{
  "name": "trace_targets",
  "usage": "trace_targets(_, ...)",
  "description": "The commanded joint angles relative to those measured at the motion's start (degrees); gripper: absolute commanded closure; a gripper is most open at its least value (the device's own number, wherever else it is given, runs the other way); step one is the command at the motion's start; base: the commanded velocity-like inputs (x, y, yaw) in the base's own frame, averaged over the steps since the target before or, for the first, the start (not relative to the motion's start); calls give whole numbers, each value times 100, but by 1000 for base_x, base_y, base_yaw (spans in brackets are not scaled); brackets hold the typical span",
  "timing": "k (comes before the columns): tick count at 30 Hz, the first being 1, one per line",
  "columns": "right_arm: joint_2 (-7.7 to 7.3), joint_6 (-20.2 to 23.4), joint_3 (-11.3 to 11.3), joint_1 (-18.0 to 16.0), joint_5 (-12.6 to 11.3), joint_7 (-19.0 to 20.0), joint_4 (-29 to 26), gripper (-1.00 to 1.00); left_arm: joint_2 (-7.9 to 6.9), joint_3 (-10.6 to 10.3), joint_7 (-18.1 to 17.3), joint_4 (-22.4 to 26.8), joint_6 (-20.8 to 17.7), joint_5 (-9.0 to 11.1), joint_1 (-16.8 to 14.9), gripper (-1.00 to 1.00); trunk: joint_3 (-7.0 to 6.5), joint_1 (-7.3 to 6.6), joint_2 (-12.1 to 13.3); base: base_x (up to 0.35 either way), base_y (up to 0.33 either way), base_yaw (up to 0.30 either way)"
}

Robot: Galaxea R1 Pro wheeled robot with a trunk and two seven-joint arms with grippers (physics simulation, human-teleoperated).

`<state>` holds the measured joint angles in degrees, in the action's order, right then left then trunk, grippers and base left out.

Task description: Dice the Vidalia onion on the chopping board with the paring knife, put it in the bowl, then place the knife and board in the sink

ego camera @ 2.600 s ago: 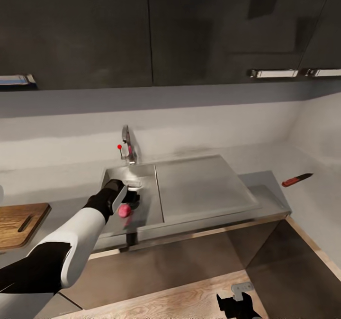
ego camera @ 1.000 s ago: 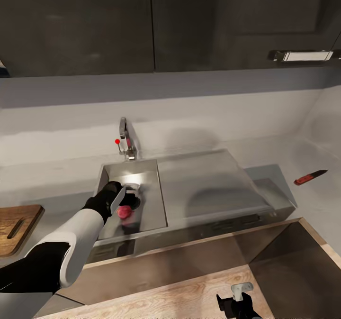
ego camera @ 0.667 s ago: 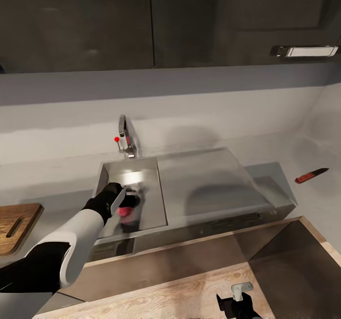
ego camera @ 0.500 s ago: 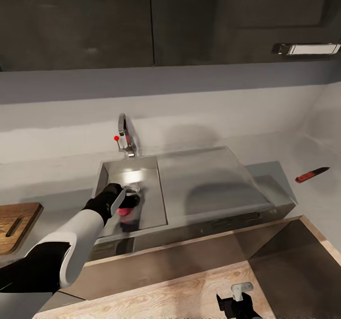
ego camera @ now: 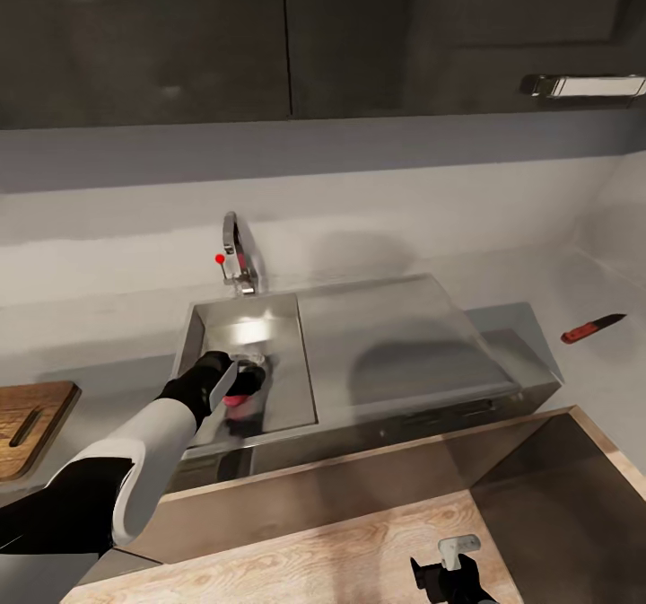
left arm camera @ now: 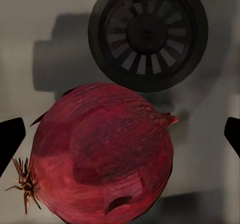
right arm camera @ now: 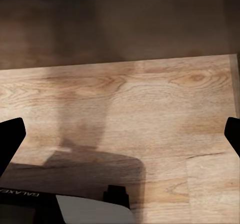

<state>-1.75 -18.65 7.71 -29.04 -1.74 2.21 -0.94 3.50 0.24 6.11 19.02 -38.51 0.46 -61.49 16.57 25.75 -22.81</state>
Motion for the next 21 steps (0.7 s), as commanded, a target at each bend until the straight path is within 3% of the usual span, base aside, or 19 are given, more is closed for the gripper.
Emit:
trace_targets(1, -3, -10, 28, -5, -20, 16, 6, -100, 2, 2, 22, 7, -27, 7, -3, -100, 10, 3, -10, 0, 0, 0)
trace_targets(11, -27, 53, 28, -5, -20, 24, 6, -100, 2, 3, 26, 5, -25, 7, -3, -100, 10, 3, -10, 0, 0, 0)
trace_targets(12, -25, 54, 28, -5, -20, 18, 6, -100, 4, 3, 30, 7, -25, 7, -3, 100, 10, 3, -10, 0, 0, 0)
trace_targets(21, -10, 54, 28, -5, -20, 18, 6, -100, 10, 3, 31, 5, -25, 7, -3, 100, 10, 3, -10, 0, 0, 0)
